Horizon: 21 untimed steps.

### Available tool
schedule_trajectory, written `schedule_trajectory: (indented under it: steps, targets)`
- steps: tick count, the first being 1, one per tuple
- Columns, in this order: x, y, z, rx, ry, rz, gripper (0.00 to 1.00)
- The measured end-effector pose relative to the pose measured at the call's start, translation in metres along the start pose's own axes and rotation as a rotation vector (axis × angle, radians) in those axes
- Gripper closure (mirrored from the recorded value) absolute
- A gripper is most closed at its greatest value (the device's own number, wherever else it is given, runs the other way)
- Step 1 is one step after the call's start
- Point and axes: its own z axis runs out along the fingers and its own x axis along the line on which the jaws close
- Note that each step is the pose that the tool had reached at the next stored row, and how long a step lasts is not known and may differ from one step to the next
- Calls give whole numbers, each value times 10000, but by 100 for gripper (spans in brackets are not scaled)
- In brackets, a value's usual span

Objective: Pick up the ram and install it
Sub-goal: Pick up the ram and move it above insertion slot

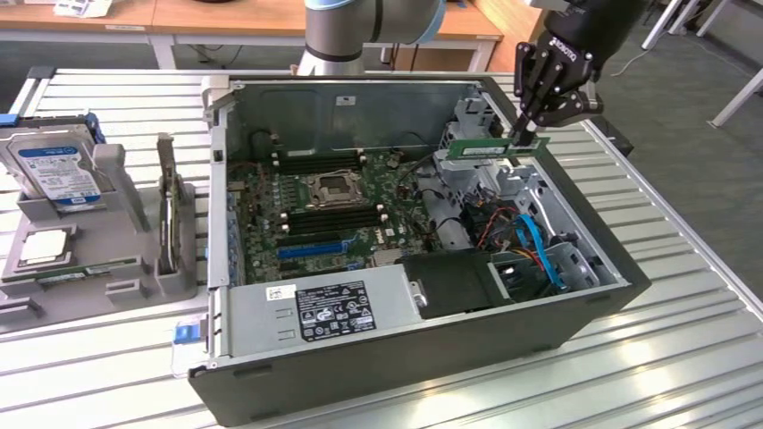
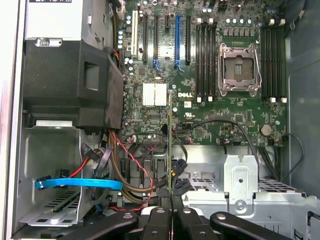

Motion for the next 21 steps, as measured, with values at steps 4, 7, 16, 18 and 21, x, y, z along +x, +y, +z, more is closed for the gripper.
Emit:
schedule_trajectory:
  steps: [4, 7, 16, 18, 21]
  targets:
    - [0, 92, 7, 0, 0, -2, 88]
    - [1, 186, 14, 0, 0, -1, 88]
    - [3, 558, 41, 0, 0, -1, 88]
    - [3, 634, 47, 0, 0, -1, 88]
    - [4, 750, 56, 0, 0, 0, 88]
